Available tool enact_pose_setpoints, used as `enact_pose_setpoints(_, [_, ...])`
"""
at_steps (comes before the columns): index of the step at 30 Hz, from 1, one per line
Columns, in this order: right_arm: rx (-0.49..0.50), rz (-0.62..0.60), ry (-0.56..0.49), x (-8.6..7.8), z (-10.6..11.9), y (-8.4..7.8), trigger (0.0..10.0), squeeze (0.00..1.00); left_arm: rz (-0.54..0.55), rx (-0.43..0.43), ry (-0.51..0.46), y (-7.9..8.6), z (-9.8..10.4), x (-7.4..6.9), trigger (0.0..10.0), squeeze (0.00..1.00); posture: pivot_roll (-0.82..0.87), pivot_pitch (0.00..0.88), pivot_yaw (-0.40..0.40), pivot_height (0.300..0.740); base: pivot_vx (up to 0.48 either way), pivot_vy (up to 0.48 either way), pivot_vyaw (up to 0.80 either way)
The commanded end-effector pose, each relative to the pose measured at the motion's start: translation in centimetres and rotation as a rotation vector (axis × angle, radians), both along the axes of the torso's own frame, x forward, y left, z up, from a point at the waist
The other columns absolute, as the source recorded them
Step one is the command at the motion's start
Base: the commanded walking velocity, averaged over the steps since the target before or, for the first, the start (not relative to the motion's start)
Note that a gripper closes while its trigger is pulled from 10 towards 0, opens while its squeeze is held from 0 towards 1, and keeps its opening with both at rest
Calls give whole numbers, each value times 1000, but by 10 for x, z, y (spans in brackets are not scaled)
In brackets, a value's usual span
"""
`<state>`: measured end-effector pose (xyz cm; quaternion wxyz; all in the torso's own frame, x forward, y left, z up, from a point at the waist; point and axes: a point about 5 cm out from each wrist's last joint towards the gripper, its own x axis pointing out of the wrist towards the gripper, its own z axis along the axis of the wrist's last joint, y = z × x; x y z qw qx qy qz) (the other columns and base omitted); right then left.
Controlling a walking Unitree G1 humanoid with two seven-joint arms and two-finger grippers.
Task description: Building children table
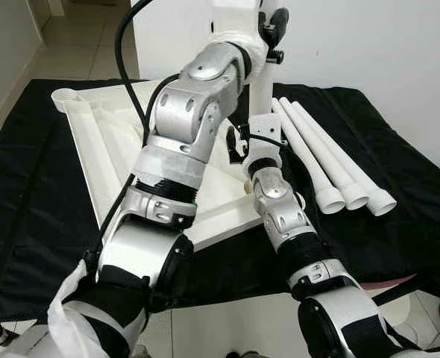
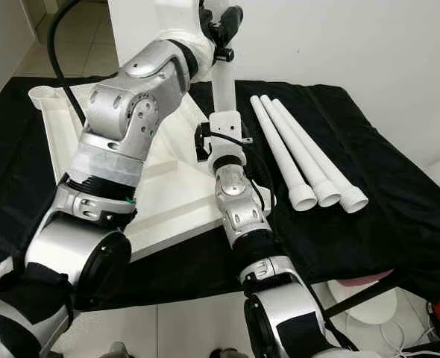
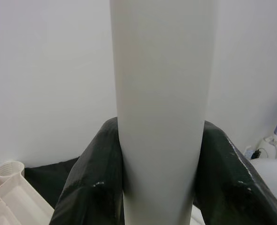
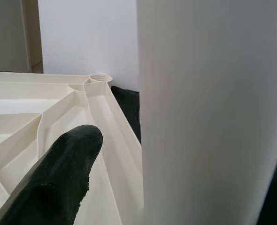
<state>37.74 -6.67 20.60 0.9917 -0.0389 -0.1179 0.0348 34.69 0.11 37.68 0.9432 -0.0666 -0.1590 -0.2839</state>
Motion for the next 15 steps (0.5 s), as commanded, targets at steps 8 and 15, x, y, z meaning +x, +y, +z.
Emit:
enact_pose_setpoints(8, [2, -62, -39, 6, 13, -6, 10000, 0, -28, 14, -47, -9, 11, -13, 10000, 0, 92, 0, -92, 740, 0, 0, 0])
enact_pose_setpoints(15, [0, -63, -49, 7, 15, -5, 7294, 0, -41, 33, -44, -14, 9, -16, 10000, 0, 90, 0, -93, 740, 0, 0, 0])
